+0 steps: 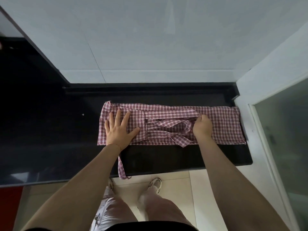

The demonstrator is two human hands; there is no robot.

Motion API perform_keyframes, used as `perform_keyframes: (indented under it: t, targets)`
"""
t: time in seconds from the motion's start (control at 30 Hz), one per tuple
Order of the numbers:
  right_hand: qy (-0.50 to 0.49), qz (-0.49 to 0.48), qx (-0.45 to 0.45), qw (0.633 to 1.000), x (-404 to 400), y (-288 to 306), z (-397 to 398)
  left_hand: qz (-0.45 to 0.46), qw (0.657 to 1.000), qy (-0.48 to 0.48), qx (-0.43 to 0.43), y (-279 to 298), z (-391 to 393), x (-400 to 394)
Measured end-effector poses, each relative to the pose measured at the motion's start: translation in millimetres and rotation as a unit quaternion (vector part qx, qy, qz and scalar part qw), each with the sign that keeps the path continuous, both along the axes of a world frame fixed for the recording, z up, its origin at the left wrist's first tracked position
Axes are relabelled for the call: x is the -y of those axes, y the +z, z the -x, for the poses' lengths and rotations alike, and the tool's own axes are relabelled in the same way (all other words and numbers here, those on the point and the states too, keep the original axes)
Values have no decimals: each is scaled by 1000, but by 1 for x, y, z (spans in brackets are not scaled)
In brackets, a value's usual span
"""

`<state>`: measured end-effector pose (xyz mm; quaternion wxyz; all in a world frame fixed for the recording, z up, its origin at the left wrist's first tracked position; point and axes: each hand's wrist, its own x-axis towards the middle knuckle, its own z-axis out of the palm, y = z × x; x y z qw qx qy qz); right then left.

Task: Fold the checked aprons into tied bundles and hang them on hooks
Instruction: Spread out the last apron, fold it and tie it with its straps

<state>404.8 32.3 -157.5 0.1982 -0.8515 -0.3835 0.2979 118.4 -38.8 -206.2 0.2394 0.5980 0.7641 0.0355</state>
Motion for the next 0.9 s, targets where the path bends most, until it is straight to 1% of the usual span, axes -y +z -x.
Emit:
perform_keyframes:
  t: [0.07, 0.13, 0.17, 0.23, 0.27, 0.3, 0.33, 0.43, 0.5, 0.53, 0.57, 0.6, 0.63, 0.67, 0.73, 0.77, 0.8, 0.83, 0.9]
  targets:
    - [-16, 40, -52, 998, 2, 4, 1, 7, 1000, -5, -6, 0, 0, 0]
    - [-24, 90, -160, 983, 3, 16, 3, 13, 1000, -10, -15, 0, -1, 0]
    - [3, 107, -192, 976, 4, 21, 3, 14, 1000, -12, -18, -1, -2, 0]
    - [123, 117, -207, 964, 8, 27, 3, 14, 1000, -14, -24, -2, -2, 1]
    - [170, 113, -194, 959, 10, 26, 0, 12, 999, -16, -28, -3, -2, 2]
    - [189, 103, -165, 962, 9, 21, -3, 11, 999, -18, -32, -4, -2, 2]
    - [185, 90, -124, 971, 8, 14, -8, 11, 999, -19, -35, -5, -2, 2]
    - [108, 55, -7, 993, 5, 0, -16, 8, 999, -20, -45, -7, -2, 2]
    - [61, -16, 80, 995, 8, -3, -14, 2, 998, -22, -53, -9, -3, 2]
    - [57, -80, 138, 986, 11, -3, -10, -3, 998, -23, -58, -10, -3, 3]
    - [76, -147, 185, 969, 16, -2, -1, -10, 998, -25, -64, -11, -3, 4]
    - [117, -203, 210, 949, 20, -3, 12, -17, 997, -26, -69, -12, -4, 4]
    - [182, -240, 213, 930, 25, -5, 30, -23, 997, -27, -72, -13, -4, 4]
    - [261, -253, 207, 908, 31, -9, 49, -25, 997, -27, -75, -14, -4, 5]
    - [417, -234, 186, 858, 40, -21, 86, -28, 996, -27, -80, -16, -4, 5]
    - [475, -210, 186, 834, 44, -27, 98, -29, 996, -26, -81, -15, -5, 5]
    - [508, -179, 191, 821, 44, -36, 106, -28, 996, -25, -84, -16, -5, 4]
    - [517, -141, 200, 820, 43, -45, 107, -27, 996, -24, -85, -16, -4, 4]
    - [490, -67, 233, 837, 37, -60, 90, -19, 996, -24, -87, -16, -4, 4]
